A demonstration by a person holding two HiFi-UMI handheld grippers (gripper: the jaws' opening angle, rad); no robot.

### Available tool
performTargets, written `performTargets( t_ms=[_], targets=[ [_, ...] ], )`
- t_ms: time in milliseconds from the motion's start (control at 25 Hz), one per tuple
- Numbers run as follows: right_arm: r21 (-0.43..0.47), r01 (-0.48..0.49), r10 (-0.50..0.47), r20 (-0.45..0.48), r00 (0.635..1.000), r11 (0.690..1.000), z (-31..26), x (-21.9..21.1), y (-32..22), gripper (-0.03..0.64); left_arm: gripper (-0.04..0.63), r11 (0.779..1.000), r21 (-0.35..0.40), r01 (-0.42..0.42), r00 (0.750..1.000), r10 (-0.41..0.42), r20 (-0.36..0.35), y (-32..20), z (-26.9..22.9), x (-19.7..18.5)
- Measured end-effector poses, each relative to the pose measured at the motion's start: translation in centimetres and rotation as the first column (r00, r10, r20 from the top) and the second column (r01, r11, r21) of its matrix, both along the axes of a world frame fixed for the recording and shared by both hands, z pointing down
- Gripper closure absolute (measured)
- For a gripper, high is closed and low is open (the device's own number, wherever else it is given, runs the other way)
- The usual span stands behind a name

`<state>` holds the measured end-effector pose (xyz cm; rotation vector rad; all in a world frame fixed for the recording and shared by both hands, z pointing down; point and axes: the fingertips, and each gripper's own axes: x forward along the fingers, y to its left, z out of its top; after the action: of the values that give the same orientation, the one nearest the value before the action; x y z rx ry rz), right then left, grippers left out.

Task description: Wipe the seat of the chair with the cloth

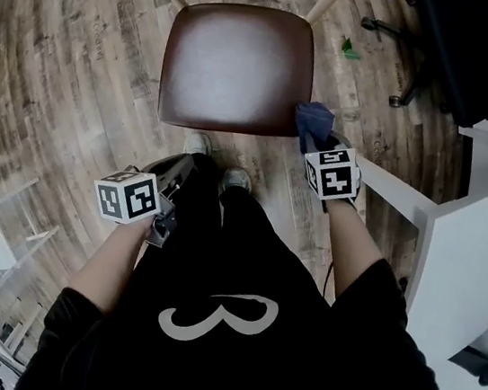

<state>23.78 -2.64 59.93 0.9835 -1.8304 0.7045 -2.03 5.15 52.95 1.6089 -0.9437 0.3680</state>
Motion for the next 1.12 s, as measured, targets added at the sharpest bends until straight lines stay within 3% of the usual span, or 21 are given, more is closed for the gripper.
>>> performTargets(
  t_ms=[200, 360, 640, 920, 1120],
  targets=[
    [0.083, -0.018, 0.005, 0.156, 0.988, 0.996, -9.9, -1.5, 1.0, 0.557, 0.581, 0.989, 0.127, -0.078, 0.997, 0.078, -0.002, -1.1, -7.8, 0.3],
    [0.187, -0.075, 0.010, 0.329, 0.944, 0.979, -20.4, -3.4, 2.1, 0.557, 0.581, 0.963, 0.238, -0.124, 0.991, 0.135, -0.028, -0.8, -14.2, 1.0],
    [0.333, -0.136, -0.037, 0.464, 0.885, 0.933, -33.9, -7.0, 6.7, 0.557, 0.581, 0.932, 0.347, -0.109, 0.970, 0.176, -0.168, 1.1, -24.9, 1.1],
    [0.439, -0.111, -0.166, 0.546, 0.821, 0.892, -43.9, -12.7, 16.5, 0.557, 0.581, 0.821, 0.561, -0.106, 0.963, 0.224, -0.147, 7.4, -36.9, -2.0],
    [0.498, -0.082, -0.251, 0.565, 0.786, 0.863, -48.2, -16.8, 24.1, 0.557, 0.581, 0.740, 0.651, -0.172, 0.956, 0.286, -0.073, 15.1, -41.6, -3.8]
  ],
)
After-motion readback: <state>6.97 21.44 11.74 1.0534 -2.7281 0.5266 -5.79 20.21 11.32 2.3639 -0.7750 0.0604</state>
